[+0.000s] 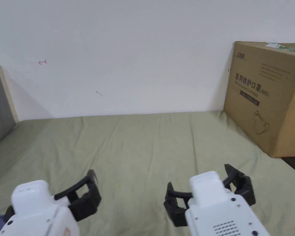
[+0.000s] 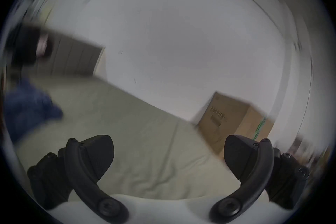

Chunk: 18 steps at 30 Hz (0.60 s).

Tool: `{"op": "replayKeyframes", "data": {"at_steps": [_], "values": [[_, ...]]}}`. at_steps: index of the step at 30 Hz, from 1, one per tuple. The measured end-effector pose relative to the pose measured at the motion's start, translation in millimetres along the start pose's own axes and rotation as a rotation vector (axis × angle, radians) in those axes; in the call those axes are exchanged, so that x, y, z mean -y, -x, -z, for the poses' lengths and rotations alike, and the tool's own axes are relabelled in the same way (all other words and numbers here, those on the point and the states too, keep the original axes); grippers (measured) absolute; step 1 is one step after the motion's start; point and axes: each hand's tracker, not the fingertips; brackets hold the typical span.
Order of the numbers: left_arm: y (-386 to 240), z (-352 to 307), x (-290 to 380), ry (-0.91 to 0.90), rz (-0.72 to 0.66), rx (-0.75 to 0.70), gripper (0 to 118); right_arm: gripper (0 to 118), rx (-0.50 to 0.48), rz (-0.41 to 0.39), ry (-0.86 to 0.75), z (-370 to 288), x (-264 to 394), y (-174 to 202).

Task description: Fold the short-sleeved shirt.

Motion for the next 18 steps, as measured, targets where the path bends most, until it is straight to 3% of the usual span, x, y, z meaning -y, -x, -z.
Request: {"op": "replayKeyframes", "data": {"at_steps": [2,3,4,5,11,17,18], "values": [[-19,-5,2,-0.017,0.226,-0.003,115,118,0.033,0.268,0.044,0,5,-20],[-23,-6,5,-0.013,0.276,0.011,115,118,0.039,0.357,0.032,-1,12,-27],[-25,-6,8,0.001,0.268,0.021,115,118,0.049,0.392,0.026,-2,18,-31],[-24,-6,9,0.006,0.23,0.02,115,118,0.106,0.372,0.042,-3,22,-31],[-16,-3,5,0.036,0.124,0.031,115,118,0.172,0.108,-0.053,-11,15,-25],[-13,-8,-8,0.041,0.062,0.059,106,115,0.188,0.057,-0.052,-13,1,-24],[-14,-8,-9,0.04,0.061,0.054,95,108,0.194,0.048,-0.072,-16,2,-22]]}}
